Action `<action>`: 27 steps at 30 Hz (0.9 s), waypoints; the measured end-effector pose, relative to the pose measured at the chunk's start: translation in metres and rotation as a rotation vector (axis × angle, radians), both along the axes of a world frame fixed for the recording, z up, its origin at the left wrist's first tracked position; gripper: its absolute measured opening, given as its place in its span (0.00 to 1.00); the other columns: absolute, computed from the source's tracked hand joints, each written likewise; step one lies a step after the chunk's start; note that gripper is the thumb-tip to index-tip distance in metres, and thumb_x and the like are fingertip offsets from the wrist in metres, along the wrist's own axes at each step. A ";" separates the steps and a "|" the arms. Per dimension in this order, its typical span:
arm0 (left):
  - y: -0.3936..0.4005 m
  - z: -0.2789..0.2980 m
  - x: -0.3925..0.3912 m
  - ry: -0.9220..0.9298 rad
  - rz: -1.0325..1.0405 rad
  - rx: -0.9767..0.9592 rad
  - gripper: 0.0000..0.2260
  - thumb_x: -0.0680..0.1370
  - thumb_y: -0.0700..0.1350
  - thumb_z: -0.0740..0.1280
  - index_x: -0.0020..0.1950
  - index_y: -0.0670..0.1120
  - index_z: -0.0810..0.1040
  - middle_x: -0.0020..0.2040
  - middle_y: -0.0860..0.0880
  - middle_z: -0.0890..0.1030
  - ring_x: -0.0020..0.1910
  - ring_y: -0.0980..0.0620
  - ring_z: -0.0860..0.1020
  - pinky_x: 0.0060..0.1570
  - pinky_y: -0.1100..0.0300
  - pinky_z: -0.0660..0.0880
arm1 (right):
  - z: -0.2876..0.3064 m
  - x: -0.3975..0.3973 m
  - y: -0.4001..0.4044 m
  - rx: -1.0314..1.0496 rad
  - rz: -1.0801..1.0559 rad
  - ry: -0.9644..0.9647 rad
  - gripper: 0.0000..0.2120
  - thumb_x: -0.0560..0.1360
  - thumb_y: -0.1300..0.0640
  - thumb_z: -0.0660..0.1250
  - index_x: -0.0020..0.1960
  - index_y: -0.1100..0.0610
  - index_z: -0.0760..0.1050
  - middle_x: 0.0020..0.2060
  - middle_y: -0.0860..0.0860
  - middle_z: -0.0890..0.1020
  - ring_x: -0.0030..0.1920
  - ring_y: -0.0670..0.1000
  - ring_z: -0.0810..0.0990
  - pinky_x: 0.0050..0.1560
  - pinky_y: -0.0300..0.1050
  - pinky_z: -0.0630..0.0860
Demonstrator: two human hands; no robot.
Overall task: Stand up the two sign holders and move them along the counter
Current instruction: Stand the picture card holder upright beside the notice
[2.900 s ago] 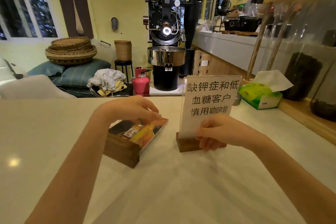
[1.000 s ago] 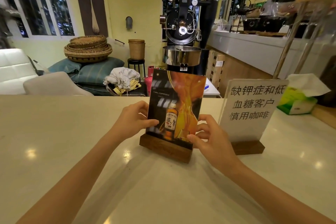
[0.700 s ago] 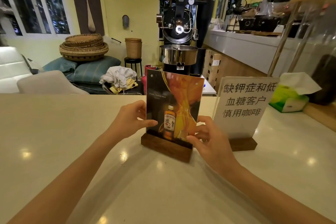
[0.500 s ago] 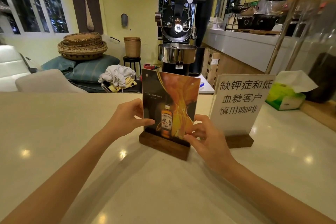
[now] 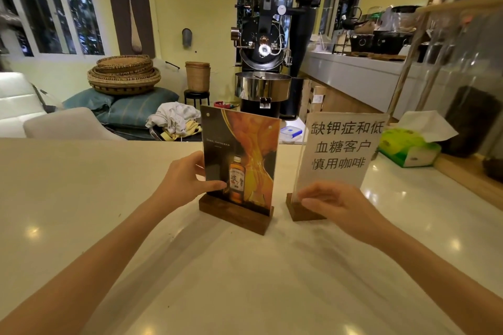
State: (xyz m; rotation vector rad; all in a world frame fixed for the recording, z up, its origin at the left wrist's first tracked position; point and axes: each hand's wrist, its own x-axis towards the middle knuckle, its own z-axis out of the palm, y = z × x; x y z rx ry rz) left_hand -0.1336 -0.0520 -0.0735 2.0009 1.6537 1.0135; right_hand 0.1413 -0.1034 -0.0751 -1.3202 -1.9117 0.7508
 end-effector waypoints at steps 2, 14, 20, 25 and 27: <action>-0.003 -0.003 0.006 -0.022 0.027 0.010 0.30 0.65 0.47 0.76 0.64 0.45 0.70 0.59 0.45 0.80 0.49 0.51 0.76 0.49 0.57 0.74 | 0.006 0.025 -0.001 -0.037 -0.076 0.004 0.06 0.70 0.59 0.69 0.42 0.48 0.79 0.46 0.47 0.82 0.48 0.45 0.80 0.49 0.37 0.75; -0.019 -0.022 0.029 -0.084 0.145 0.099 0.43 0.62 0.45 0.78 0.71 0.44 0.59 0.66 0.41 0.74 0.63 0.42 0.74 0.60 0.48 0.73 | -0.007 0.075 0.029 -0.113 -0.299 0.187 0.24 0.69 0.65 0.69 0.63 0.58 0.68 0.56 0.51 0.76 0.56 0.53 0.75 0.61 0.50 0.73; -0.012 -0.022 0.032 -0.074 0.161 0.084 0.43 0.62 0.46 0.78 0.71 0.44 0.58 0.67 0.42 0.73 0.64 0.42 0.73 0.62 0.47 0.72 | 0.002 0.084 0.042 -0.147 -0.224 0.219 0.23 0.70 0.70 0.67 0.64 0.59 0.71 0.55 0.53 0.79 0.55 0.54 0.77 0.53 0.47 0.77; 0.002 -0.022 0.046 -0.070 0.123 0.079 0.43 0.62 0.46 0.78 0.71 0.44 0.58 0.67 0.42 0.73 0.64 0.43 0.73 0.62 0.47 0.72 | 0.005 0.096 0.043 -0.167 -0.208 0.164 0.24 0.69 0.70 0.67 0.64 0.59 0.72 0.54 0.54 0.80 0.54 0.55 0.79 0.44 0.41 0.80; 0.008 -0.021 0.057 -0.079 0.094 0.084 0.42 0.62 0.45 0.78 0.71 0.44 0.59 0.66 0.42 0.74 0.64 0.44 0.73 0.62 0.48 0.72 | 0.004 0.104 0.043 -0.170 -0.237 0.170 0.24 0.69 0.70 0.67 0.64 0.59 0.72 0.54 0.54 0.80 0.54 0.55 0.79 0.45 0.41 0.79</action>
